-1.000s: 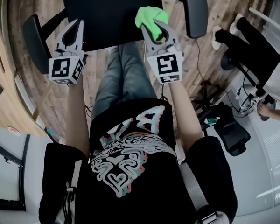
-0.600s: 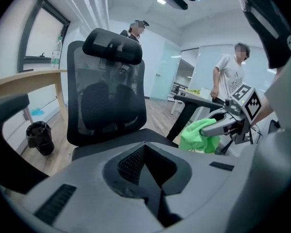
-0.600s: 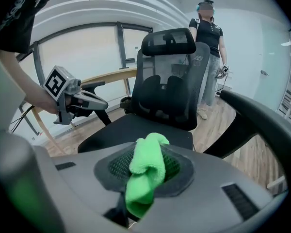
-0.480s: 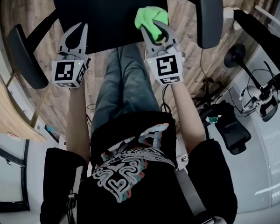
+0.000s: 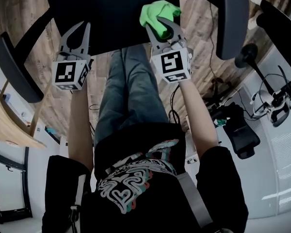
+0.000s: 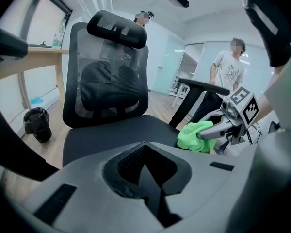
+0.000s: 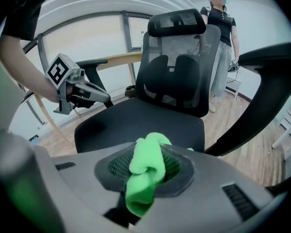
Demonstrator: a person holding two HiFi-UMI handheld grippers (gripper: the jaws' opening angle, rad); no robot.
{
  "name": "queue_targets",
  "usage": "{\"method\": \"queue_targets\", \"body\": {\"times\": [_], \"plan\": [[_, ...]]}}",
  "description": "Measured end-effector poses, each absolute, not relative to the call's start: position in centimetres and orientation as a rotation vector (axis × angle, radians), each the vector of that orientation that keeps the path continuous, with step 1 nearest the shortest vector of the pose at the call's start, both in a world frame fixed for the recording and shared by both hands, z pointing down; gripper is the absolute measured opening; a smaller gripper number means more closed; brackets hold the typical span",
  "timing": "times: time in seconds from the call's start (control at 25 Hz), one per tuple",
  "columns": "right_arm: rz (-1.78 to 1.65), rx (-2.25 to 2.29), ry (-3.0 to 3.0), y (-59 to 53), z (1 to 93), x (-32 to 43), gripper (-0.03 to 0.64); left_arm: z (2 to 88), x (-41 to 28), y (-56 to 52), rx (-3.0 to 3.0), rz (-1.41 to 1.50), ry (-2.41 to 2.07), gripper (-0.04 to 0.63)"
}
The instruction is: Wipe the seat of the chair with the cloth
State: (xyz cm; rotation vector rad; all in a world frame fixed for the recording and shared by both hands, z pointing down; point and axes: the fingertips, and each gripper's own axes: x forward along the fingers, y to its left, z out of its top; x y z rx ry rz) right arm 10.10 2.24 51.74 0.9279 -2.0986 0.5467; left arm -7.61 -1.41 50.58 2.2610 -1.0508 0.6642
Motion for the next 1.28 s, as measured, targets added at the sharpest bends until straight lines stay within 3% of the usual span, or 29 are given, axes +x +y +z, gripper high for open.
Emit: {"method": "queue_targets", "body": {"times": [0.52, 1.28], "plan": [[0.56, 0.823, -2.033, 4.1, 58.5, 10.0, 0.089, 54.3, -7.2, 0.2, 2.237, 0.667, -1.01, 0.002], [0.595, 0.752, -2.018, 4.9, 61.6, 9.2, 0.087, 55.7, -7.3, 1.1, 2.19, 0.669, -1.029, 0.002]]}}
